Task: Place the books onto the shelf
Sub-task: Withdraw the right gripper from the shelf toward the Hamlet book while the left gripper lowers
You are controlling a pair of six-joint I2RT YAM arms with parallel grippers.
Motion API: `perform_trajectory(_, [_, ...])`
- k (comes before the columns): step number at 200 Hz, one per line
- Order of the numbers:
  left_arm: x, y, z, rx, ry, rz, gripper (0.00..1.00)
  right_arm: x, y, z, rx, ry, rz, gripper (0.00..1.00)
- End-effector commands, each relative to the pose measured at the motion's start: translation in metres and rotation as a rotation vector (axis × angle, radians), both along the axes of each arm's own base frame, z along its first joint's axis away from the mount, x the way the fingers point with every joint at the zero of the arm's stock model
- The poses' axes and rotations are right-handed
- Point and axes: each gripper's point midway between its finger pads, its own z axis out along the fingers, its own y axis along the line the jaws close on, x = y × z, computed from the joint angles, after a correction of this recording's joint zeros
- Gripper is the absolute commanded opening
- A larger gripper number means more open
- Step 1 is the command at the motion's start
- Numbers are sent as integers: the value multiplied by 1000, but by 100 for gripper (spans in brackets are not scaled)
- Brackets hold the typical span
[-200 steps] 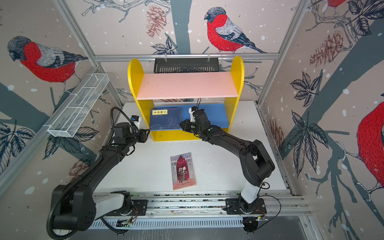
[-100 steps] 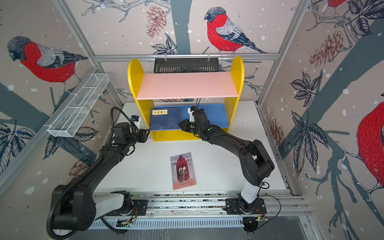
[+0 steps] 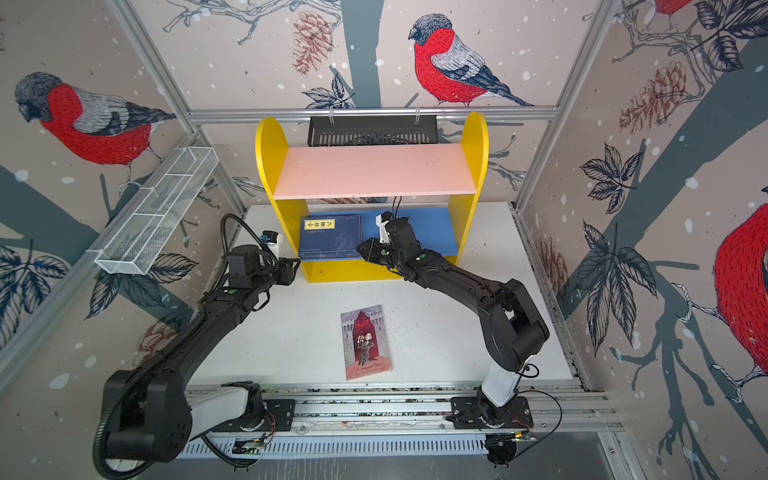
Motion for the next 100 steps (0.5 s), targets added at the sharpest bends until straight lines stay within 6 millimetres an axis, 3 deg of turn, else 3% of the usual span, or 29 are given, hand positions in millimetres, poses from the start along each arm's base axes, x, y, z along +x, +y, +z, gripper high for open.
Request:
perform_trajectory(1, [1, -1, 5, -2, -17, -12, 48, 5, -5, 20, 16, -62, -28, 23])
perform_trajectory(22, [0, -3, 3, -3, -4, -22, 48, 0, -12, 25, 9, -76, -40, 22])
perform_trajectory(44, [-7, -9, 0, -10, 32, -59, 48, -17, -24, 17, -30, -55, -42, 22])
perform_trajectory(100, [-38, -36, -15, -96, 168, -236, 50, -95, -67, 4, -112, -28, -33, 36])
